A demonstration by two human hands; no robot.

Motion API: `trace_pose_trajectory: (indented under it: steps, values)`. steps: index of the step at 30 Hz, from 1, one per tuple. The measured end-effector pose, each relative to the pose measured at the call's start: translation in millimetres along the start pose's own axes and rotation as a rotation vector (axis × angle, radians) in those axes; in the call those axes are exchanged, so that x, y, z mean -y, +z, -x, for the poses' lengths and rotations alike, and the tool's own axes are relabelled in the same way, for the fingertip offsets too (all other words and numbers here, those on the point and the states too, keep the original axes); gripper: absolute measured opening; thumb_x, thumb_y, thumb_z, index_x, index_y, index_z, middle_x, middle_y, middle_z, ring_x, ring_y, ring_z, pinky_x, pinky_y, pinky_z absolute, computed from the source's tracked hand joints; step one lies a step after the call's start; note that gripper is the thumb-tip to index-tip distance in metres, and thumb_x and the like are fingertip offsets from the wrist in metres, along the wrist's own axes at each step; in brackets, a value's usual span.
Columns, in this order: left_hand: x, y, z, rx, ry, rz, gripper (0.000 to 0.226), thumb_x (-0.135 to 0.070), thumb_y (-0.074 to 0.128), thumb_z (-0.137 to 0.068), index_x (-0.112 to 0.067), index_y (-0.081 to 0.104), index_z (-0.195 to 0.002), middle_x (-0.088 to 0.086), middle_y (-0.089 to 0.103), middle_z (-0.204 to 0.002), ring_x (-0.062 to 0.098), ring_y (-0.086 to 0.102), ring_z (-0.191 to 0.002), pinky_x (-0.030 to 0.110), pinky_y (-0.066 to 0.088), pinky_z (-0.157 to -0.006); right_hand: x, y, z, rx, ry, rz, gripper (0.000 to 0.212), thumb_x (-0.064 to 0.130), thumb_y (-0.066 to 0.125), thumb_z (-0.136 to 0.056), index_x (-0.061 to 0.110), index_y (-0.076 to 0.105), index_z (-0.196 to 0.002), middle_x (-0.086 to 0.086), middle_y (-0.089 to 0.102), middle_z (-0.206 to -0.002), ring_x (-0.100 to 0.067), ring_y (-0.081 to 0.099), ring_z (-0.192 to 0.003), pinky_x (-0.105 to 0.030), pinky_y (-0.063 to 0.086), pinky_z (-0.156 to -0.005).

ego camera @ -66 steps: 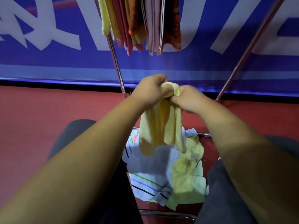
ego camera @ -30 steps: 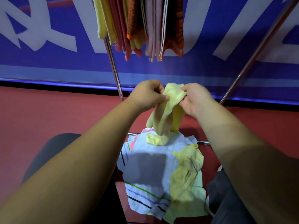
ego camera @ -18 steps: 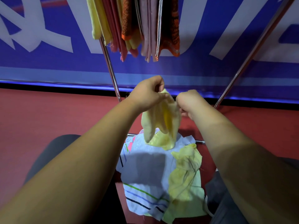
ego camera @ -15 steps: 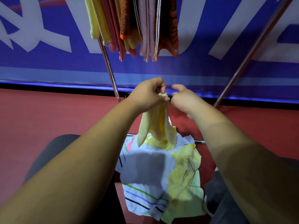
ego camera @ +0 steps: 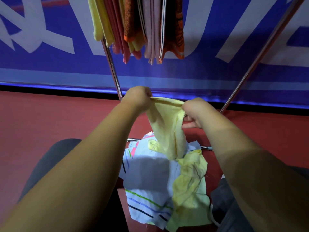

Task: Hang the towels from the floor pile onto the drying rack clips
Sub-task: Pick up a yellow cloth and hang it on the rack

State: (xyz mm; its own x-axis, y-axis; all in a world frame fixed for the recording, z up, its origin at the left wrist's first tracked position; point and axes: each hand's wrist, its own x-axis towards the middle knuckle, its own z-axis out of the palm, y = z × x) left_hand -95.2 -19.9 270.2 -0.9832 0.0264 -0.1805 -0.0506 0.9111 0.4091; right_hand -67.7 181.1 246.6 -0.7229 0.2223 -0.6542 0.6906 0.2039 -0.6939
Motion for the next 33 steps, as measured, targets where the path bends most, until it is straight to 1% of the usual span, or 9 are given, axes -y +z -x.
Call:
trace_pose_trajectory:
  steps: [2, 6, 8, 11, 16, 22, 25, 30, 33]
  values:
    - [-5.0, -1.4, 2.3, -0.004, 0.01, 0.331, 0.01, -0.014, 0.06, -0.091, -0.021, 0.067, -0.094, 0.0, 0.063, -0.077, 0.021, 0.051, -0.06, 0.024, 0.042, -0.055, -0.8, -0.9, 0.0, 0.014, 0.044, 0.015, 0.036, 0.012, 0.042, -0.1, 0.012, 0.061, -0.131, -0.017, 0.068, -0.128, -0.028, 0.069, -0.098, -0.051, 0.064, -0.051]
    - [-17.4, -5.4, 9.4, 0.055, 0.059, 0.91, 0.027, 0.003, 0.06, -0.08, -0.012, 0.07, -0.099, 0.014, 0.065, -0.077, 0.024, 0.061, -0.07, 0.037, 0.054, -0.072, 2.2, 0.7, 9.8, -0.025, -0.138, 0.316, 0.019, 0.029, 0.058, -0.094, 0.014, 0.069, -0.1, -0.011, 0.072, -0.094, -0.025, 0.065, -0.074, -0.032, 0.054, -0.063]
    - [-21.3, -7.6, 9.5, 0.078, 0.071, 1.039, 0.035, 0.01, 0.057, -0.087, -0.012, 0.071, -0.11, 0.017, 0.064, -0.077, 0.027, 0.064, -0.07, 0.042, 0.058, -0.072, 4.0, 2.4, 14.1, -0.026, -0.301, 0.36, 0.033, 0.049, 0.065, -0.092, 0.016, 0.071, -0.094, -0.001, 0.076, -0.089, -0.019, 0.068, -0.076, -0.03, 0.051, -0.069]
    - [-21.7, -10.1, 7.6, 0.051, 0.072, 1.056, 0.016, -0.005, 0.077, -0.092, -0.009, 0.071, -0.106, 0.018, 0.071, -0.087, 0.032, 0.069, -0.081, 0.052, 0.061, -0.081, 7.5, 7.7, 23.8, 0.063, -0.431, 0.233, 0.033, 0.052, 0.067, -0.094, 0.021, 0.076, -0.104, 0.008, 0.081, -0.094, -0.011, 0.076, -0.088, -0.028, 0.057, -0.08]
    - [-16.0, -7.9, 1.6, 0.006, 0.018, 1.033, 0.01, -0.019, 0.077, -0.096, -0.011, 0.072, -0.093, 0.015, 0.072, -0.087, 0.028, 0.066, -0.08, 0.055, 0.061, -0.082, 8.4, 5.8, 17.6, -0.014, -0.457, 0.177, 0.024, 0.041, 0.066, -0.094, 0.017, 0.066, -0.09, 0.005, 0.07, -0.078, -0.014, 0.062, -0.068, -0.028, 0.045, -0.061]
    - [-17.7, -4.8, 7.7, 0.009, 0.138, 0.822, 0.011, -0.016, 0.076, -0.097, -0.006, 0.08, -0.1, 0.011, 0.078, -0.087, 0.011, 0.067, -0.073, 0.028, 0.058, -0.073, 8.8, 8.7, 19.3, 0.056, -0.534, 0.142, 0.03, 0.043, 0.073, -0.094, 0.013, 0.066, -0.095, 0.003, 0.068, -0.074, -0.012, 0.061, -0.062, -0.027, 0.048, -0.059]
    - [-18.4, -3.0, 7.0, 0.004, 0.133, 0.788, 0.019, -0.024, 0.076, -0.098, -0.006, 0.079, -0.102, 0.008, 0.077, -0.085, 0.008, 0.066, -0.07, 0.025, 0.057, -0.07, 9.1, 9.0, 19.0, -0.022, -0.62, 0.167, 0.034, 0.046, 0.071, -0.096, 0.012, 0.067, -0.095, 0.001, 0.058, -0.074, -0.013, 0.049, -0.063, -0.028, 0.039, -0.059]
    - [-19.1, -1.4, 5.8, 0.099, 0.144, 0.705, 0.056, -0.063, 0.064, -0.097, -0.009, 0.077, -0.098, 0.019, 0.077, -0.095, 0.016, 0.066, -0.078, 0.04, 0.059, -0.079, 14.7, 1.0, 11.7, -0.224, -0.623, -0.05, 0.02, 0.039, 0.069, -0.097, 0.02, 0.072, -0.095, 0.001, 0.071, -0.079, -0.016, 0.065, -0.073, -0.032, 0.052, -0.071]
    - [-19.6, -2.1, 9.9, 0.157, 0.198, 0.684, 0.049, -0.059, 0.069, -0.096, -0.011, 0.075, -0.096, 0.002, 0.071, -0.08, 0.013, 0.061, -0.071, 0.031, 0.052, -0.066, 16.1, -13.5, 3.4, -0.381, -0.552, -0.199, 0.02, 0.036, 0.062, -0.101, 0.018, 0.067, -0.095, 0.0, 0.064, -0.079, -0.018, 0.059, -0.073, -0.033, 0.05, -0.07]
